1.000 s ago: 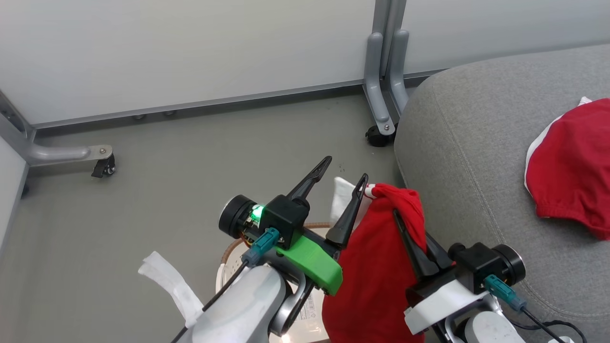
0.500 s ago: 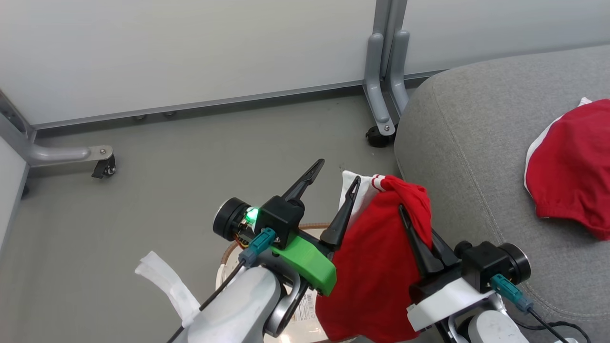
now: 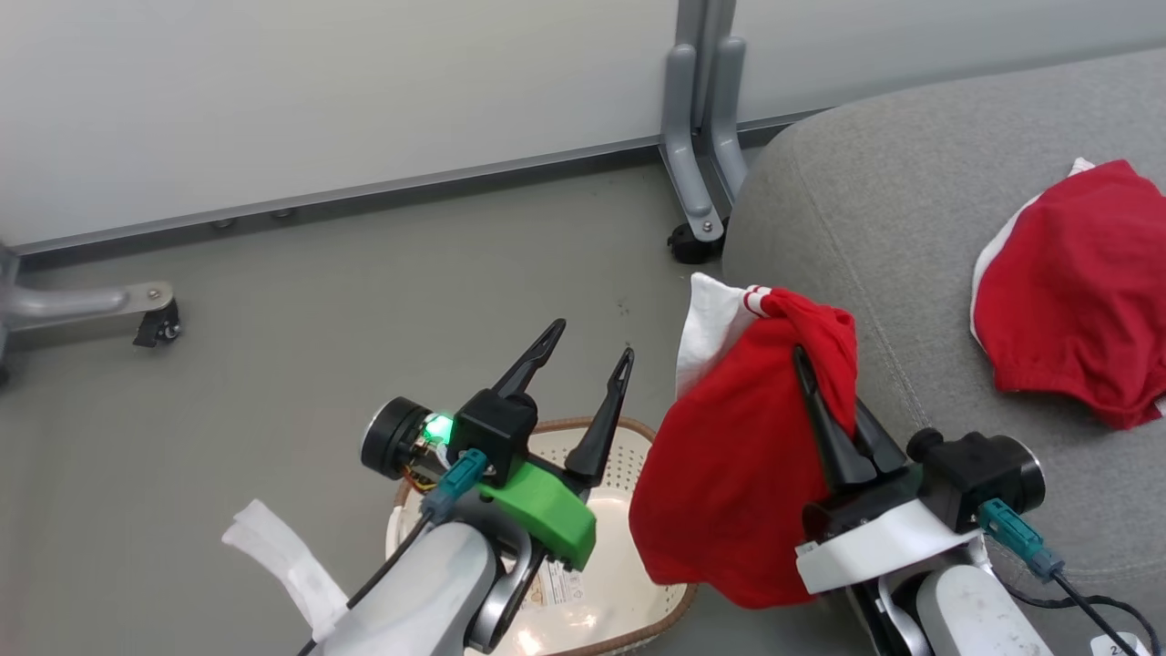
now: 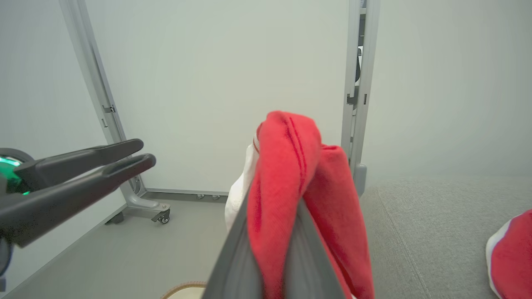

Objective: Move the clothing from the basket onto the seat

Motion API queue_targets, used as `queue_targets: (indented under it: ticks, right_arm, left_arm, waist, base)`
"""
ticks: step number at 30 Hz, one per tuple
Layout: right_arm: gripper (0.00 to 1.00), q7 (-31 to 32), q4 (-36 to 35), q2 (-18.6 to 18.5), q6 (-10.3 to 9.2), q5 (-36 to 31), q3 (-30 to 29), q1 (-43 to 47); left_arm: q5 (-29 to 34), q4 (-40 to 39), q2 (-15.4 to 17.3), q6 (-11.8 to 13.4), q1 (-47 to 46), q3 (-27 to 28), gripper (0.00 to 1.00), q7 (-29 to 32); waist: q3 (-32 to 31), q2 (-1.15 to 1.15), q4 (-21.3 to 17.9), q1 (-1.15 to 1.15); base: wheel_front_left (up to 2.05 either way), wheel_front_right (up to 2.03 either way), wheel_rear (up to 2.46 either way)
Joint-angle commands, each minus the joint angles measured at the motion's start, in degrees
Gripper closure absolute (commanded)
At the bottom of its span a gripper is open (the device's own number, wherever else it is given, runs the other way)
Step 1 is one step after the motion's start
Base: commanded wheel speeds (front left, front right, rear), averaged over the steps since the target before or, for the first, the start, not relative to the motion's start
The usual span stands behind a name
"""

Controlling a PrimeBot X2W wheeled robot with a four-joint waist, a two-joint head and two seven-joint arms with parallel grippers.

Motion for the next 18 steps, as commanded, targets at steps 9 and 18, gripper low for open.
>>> queue_targets:
  ticks: [9,18]
  right_arm:
    - [1.0,-0.01,-5.9,-0.14,-0.06,-0.13,-4.22,-1.16]
    - [1.0,-0.01,-10.77,-0.26,-0.06,-0.37,-9.35,1.52]
  left_arm:
    - [0.62,-2.05,3.9,1.03,4.64,4.51,0.0,-1.49]
    - [3.89,-12.14,5.95,1.42,12.54,12.28,0.0,-1.35]
  waist:
    - [4.63,0.0,-9.78,0.0]
    - [7.78,0.0,-18.25,0.0]
  base:
    - [0.0,0.0,0.0]
    - [0.0,0.0,0.0]
